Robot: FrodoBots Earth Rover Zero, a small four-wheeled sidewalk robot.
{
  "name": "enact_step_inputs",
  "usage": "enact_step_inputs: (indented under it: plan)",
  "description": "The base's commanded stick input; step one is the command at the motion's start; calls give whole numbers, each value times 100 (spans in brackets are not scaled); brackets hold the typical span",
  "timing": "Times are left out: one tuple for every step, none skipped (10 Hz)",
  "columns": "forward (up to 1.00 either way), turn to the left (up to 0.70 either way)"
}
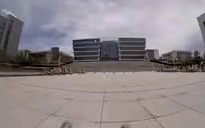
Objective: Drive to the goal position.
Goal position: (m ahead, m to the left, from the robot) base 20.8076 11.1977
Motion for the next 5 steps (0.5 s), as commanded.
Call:
enact_step_inputs:
  plan:
    - [70, 0]
    - [70, 0]
    - [70, 0]
    - [70, 0]
    - [70, 0]
